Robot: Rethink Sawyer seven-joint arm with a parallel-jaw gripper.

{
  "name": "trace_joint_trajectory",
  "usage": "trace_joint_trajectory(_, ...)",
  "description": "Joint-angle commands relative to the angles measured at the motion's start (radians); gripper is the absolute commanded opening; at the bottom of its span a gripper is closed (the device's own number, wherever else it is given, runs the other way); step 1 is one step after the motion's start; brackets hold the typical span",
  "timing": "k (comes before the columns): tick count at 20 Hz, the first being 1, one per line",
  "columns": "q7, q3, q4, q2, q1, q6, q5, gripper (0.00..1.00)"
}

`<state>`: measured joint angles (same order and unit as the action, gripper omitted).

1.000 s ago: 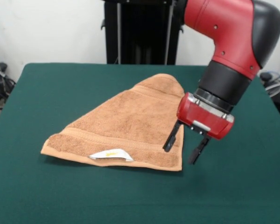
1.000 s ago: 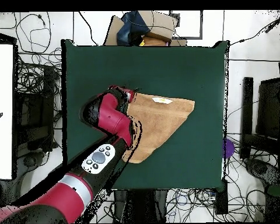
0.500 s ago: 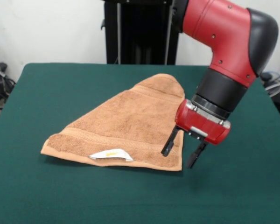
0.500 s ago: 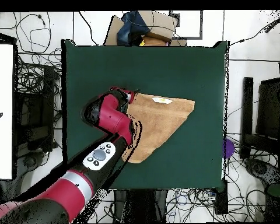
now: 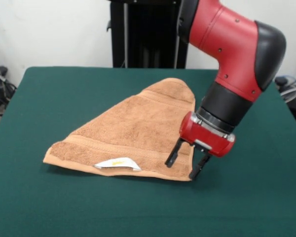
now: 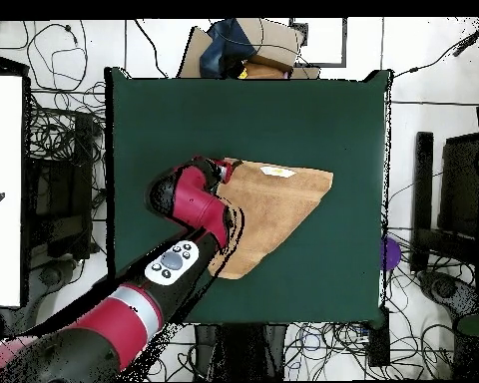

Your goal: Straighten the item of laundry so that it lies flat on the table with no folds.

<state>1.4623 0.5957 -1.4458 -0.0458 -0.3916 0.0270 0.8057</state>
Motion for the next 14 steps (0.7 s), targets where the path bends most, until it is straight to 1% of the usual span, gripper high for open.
trace_joint_trajectory(1,0.251,-0.049,0.040,0.044,-0.002,0.141,0.013,1.00)
trace_joint_trajectory(9,0.247,-0.083,0.022,0.032,0.009,0.114,0.001,1.00)
trace_joint_trajectory(14,0.247,-0.145,-0.005,-0.020,0.034,0.078,-0.006,1.00)
